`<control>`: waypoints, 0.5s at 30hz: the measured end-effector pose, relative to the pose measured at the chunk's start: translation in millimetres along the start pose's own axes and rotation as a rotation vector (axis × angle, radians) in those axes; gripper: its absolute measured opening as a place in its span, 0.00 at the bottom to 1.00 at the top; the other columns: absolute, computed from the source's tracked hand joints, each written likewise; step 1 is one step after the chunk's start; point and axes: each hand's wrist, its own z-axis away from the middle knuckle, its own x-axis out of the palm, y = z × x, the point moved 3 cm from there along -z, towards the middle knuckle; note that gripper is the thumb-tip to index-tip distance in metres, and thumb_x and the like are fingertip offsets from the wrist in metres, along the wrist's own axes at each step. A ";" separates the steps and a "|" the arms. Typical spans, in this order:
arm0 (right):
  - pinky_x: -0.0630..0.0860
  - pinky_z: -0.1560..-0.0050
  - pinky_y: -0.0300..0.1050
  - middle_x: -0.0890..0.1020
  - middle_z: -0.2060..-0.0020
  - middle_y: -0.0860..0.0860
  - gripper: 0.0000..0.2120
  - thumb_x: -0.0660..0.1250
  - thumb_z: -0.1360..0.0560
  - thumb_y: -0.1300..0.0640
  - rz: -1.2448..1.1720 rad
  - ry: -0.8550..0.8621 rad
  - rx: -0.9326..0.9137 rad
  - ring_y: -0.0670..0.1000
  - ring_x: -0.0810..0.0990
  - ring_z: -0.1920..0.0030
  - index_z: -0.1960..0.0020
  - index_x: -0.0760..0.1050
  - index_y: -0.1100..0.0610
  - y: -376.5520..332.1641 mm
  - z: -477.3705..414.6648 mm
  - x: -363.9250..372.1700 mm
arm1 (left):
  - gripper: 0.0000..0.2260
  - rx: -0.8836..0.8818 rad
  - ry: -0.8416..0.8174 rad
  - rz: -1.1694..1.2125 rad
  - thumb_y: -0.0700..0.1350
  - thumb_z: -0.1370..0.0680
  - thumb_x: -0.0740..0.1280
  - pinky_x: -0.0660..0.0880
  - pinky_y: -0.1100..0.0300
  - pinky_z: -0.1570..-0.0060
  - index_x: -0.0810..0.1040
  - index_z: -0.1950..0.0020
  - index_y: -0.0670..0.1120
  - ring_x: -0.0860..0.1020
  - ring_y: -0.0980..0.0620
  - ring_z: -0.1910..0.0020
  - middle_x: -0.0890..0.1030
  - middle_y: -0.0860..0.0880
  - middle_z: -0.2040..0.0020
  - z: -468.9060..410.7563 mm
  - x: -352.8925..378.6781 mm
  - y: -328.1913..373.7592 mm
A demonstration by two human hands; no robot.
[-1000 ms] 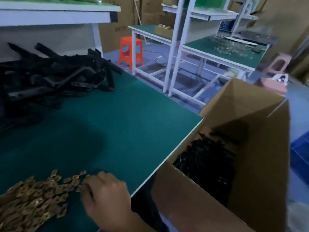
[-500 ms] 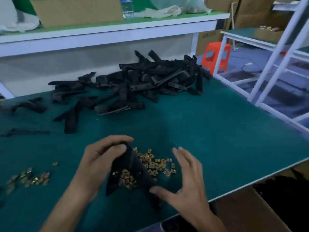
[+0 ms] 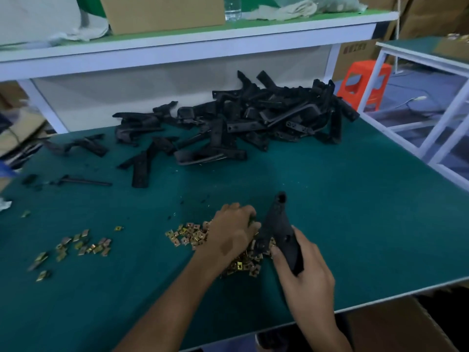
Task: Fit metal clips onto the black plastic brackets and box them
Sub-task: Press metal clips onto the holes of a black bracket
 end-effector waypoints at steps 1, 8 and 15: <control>0.73 0.47 0.42 0.76 0.44 0.40 0.33 0.63 0.28 0.35 -0.005 -0.003 0.009 0.44 0.75 0.42 0.27 0.72 0.48 -0.3 -0.3 0.1 | 0.08 -0.033 -0.005 0.040 0.43 0.21 0.65 0.72 0.53 0.47 0.81 0.44 0.46 0.78 0.43 0.44 0.82 0.44 0.46 -2.0 0.7 1.2; 0.79 0.46 0.50 0.81 0.45 0.45 0.29 0.68 0.28 0.40 -0.059 0.015 -0.004 0.48 0.81 0.42 0.29 0.75 0.49 -2.3 2.0 -0.2 | 0.06 -0.082 0.036 0.132 0.41 0.18 0.63 0.69 0.58 0.55 0.75 0.55 0.48 0.78 0.48 0.52 0.82 0.48 0.54 -0.3 -1.5 3.0; 0.79 0.48 0.49 0.80 0.45 0.42 0.28 0.69 0.27 0.40 -0.051 0.000 -0.042 0.46 0.81 0.44 0.30 0.75 0.48 -0.4 2.9 1.4 | 0.03 -0.172 0.147 0.406 0.49 0.15 0.60 0.70 0.59 0.68 0.70 0.47 0.51 0.77 0.55 0.63 0.79 0.50 0.59 16.3 -12.3 -19.1</control>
